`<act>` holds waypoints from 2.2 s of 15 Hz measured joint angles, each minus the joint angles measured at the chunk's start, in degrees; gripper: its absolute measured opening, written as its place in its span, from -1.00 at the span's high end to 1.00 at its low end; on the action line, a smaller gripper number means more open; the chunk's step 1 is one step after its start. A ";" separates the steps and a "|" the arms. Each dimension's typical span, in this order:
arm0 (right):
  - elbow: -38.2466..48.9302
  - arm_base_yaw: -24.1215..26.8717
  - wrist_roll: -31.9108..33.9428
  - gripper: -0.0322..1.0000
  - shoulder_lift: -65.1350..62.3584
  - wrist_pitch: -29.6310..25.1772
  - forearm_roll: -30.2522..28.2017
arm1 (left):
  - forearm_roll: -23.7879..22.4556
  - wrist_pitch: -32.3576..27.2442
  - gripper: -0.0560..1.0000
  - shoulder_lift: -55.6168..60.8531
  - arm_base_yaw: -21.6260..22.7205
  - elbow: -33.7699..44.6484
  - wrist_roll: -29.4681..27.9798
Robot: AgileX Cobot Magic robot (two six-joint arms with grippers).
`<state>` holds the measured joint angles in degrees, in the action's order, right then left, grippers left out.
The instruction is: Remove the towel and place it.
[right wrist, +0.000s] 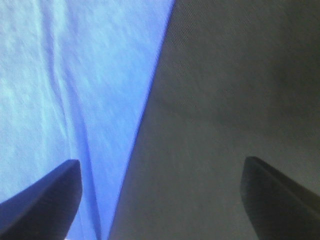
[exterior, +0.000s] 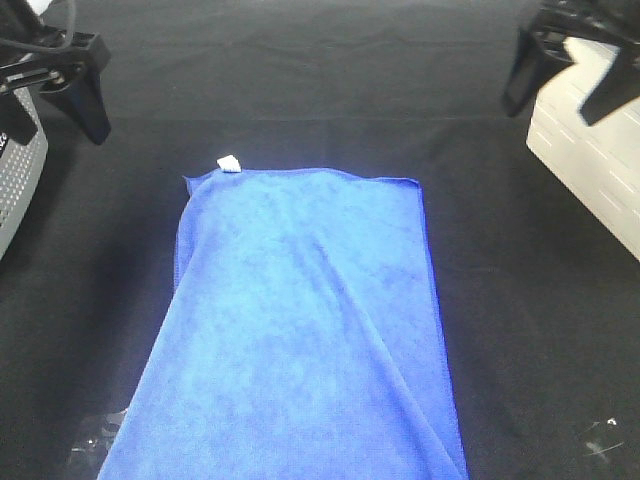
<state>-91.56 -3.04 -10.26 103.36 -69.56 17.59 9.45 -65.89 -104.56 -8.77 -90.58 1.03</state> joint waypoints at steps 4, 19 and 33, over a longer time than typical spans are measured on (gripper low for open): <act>-12.43 0.00 -3.32 -0.67 11.69 0.00 3.27 | 1.55 0.29 -0.43 -10.77 4.35 -8.88 2.23; -31.74 0.00 -7.62 -0.67 38.45 -0.06 7.51 | 10.43 1.03 -0.43 -36.21 10.14 -30.54 10.37; -32.20 0.00 -11.00 -0.66 43.37 2.75 10.37 | 20.86 5.39 -0.43 -42.23 9.57 -31.57 15.70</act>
<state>-123.76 -3.04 -21.26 146.73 -66.81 27.96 30.31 -60.50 -146.79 0.80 -122.15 16.73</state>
